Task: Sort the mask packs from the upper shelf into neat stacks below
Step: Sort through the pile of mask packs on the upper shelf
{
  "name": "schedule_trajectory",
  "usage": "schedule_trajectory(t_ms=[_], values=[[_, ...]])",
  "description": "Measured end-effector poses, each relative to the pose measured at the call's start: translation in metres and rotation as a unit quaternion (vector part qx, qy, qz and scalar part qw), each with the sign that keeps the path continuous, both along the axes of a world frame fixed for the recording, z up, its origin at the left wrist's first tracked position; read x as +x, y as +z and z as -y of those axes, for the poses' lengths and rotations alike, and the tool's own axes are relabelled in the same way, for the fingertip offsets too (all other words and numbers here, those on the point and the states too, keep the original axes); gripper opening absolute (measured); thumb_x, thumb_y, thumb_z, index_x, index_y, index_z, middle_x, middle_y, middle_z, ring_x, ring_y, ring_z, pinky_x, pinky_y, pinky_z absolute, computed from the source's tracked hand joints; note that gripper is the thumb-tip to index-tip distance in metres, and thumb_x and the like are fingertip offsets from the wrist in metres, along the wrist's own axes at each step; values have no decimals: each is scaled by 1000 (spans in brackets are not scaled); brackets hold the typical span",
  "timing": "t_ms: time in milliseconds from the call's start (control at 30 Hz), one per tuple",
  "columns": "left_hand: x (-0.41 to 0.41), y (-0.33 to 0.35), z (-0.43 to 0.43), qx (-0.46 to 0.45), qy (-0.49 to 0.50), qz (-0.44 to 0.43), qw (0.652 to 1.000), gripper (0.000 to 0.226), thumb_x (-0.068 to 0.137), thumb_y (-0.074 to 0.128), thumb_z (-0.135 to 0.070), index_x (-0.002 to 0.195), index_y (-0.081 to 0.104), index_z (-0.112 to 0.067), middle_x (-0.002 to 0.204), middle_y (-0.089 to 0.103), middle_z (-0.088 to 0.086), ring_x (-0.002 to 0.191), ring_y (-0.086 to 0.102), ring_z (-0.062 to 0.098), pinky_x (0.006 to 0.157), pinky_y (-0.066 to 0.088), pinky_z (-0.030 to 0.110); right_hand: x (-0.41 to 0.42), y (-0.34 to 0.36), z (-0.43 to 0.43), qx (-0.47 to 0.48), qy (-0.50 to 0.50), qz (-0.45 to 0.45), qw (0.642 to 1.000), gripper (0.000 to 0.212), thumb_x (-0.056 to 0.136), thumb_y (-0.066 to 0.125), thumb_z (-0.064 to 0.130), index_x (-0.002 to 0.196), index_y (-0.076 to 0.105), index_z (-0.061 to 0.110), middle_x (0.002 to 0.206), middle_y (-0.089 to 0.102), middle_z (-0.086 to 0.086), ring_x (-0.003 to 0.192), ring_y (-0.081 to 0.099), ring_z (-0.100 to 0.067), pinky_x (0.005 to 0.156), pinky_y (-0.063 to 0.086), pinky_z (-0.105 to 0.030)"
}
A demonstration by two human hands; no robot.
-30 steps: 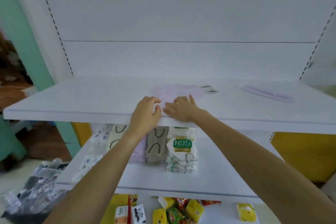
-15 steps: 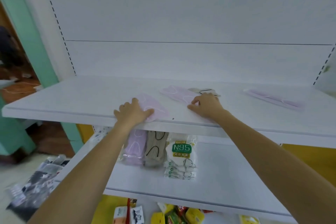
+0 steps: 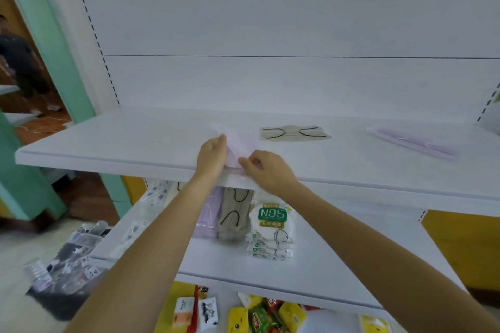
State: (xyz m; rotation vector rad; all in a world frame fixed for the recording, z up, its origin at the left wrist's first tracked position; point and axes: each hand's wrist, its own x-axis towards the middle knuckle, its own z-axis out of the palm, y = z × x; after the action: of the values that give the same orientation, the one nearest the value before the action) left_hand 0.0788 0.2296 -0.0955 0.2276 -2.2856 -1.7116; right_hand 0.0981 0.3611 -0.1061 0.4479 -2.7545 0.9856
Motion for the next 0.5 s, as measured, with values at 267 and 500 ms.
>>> schedule_trajectory(t_ms=[267,500], values=[[-3,1,-15,-66,-38,-36,996,61,85,54,4,141,35,-11,138,45,10,126,43,22,99,38,30,-36,37,-141,64,-194,-41,978,45,95,47,33,135,43,11,140,43,-11,129,39,-30,104,31,-36],[-2,4,-60,-48,5,-126,991,44,87,41,5,124,58,-11,132,52,3,118,49,18,103,42,35,-20,14,-279,226,-397,176,872,68,92,37,55,141,34,7,146,32,-19,136,24,-36,110,20,-45]])
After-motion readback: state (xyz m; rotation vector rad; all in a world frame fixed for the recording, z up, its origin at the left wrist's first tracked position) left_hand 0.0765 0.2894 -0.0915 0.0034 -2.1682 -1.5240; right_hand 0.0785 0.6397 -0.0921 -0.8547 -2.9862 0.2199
